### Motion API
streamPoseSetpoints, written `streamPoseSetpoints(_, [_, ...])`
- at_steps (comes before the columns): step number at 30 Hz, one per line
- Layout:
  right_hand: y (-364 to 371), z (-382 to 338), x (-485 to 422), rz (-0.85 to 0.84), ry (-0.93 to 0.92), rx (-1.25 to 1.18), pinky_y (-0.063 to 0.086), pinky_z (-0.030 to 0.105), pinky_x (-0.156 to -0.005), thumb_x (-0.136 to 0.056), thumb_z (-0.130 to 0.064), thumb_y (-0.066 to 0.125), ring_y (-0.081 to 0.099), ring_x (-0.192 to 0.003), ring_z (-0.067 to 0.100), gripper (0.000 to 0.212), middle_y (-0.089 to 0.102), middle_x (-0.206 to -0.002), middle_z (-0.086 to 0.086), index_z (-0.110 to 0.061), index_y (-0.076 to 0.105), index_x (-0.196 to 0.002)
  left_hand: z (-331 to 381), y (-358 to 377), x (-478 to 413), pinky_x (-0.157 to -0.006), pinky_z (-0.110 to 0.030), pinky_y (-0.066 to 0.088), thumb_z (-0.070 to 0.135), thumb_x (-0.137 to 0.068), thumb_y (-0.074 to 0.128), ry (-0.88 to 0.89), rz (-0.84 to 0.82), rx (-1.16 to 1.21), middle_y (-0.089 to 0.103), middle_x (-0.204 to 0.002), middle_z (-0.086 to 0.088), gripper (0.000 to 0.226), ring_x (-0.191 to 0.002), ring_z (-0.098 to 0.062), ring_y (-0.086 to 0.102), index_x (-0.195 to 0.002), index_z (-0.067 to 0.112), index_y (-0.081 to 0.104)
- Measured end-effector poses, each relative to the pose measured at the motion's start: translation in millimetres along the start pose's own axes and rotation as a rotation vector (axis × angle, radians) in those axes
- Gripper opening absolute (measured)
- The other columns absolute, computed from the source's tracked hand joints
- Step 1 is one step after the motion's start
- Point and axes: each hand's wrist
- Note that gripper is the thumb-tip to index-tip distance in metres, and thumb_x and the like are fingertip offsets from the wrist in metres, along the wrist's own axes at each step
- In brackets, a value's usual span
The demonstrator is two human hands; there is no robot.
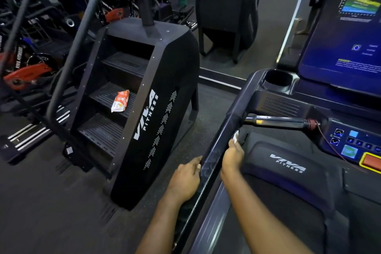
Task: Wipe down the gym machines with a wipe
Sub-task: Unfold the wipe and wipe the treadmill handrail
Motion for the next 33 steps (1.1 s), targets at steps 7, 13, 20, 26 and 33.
streamPoseSetpoints(7, [-5.8, -16.0, -28.4, -0.06, 0.105, -0.047, 0.047, 0.047, -0.108, -0.1, -0.019, 0.053, 0.065, -0.107, 0.022, 0.029, 0.072, -0.113, 0.004, -0.011, 0.071, -0.12, 3.7, -4.2, 2.6, -0.087, -0.027, 0.051, 0.027, -0.11, 0.038, -0.002, -0.04, 0.013, 0.07, -0.119, -0.004, 0.039, -0.096, -0.012, 0.065, -0.147, 0.027, 0.049])
streamPoseSetpoints(13, [-19.0, -0.9, 12.7, -0.099, 0.113, -0.044, 0.049, 0.045, -0.102, -0.102, -0.016, 0.05, 0.066, -0.105, 0.028, 0.023, 0.073, -0.105, 0.008, -0.013, 0.073, -0.1, -0.2, -2.8, 2.8, -0.085, -0.03, 0.053, 0.028, -0.109, 0.039, -0.015, -0.059, 0.072, 0.071, -0.116, -0.003, 0.039, -0.094, -0.014, 0.067, -0.146, 0.029, 0.051])
streamPoseSetpoints(20, [-4.1, -44.5, -0.2, -0.167, -0.134, -0.083, 0.033, 0.014, -0.112, -0.106, -0.009, 0.043, 0.044, -0.133, -0.003, 0.041, 0.05, -0.149, -0.009, -0.01, 0.051, -0.145, -8.1, -1.3, 10.8, -0.091, -0.022, 0.045, 0.024, -0.109, 0.04, -0.031, -0.026, 0.169, 0.069, -0.109, 0.008, 0.033, -0.103, -0.005, 0.062, -0.135, 0.025, 0.062])
streamPoseSetpoints(26, [-21.3, 0.1, 89.5, -0.139, -0.281, 0.067, 0.026, 0.005, -0.11, -0.105, -0.005, 0.043, 0.038, -0.14, -0.004, 0.044, 0.045, -0.15, -0.014, -0.015, 0.048, -0.148, -14.9, 2.6, 12.5, -0.09, -0.004, 0.035, 0.024, -0.109, 0.042, -0.008, 0.01, 0.155, 0.066, -0.129, 0.006, 0.035, -0.12, -0.005, 0.057, -0.138, 0.022, 0.06])
streamPoseSetpoints(33, [-15.1, -21.6, 46.5, -0.119, -0.165, 0.047, 0.033, 0.025, -0.116, -0.106, -0.012, 0.045, 0.046, -0.137, 0.011, 0.039, 0.053, -0.146, -0.004, -0.01, 0.054, -0.144, -14.3, -0.5, 30.2, -0.077, 0.006, 0.034, 0.022, -0.109, 0.041, -0.011, 0.045, 0.2, 0.066, -0.124, 0.006, 0.036, -0.107, 0.002, 0.056, -0.14, 0.018, 0.059])
Point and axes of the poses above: each hand's wrist, its own x-axis away from the middle knuckle, its own y-axis out of the palm, z = x × y
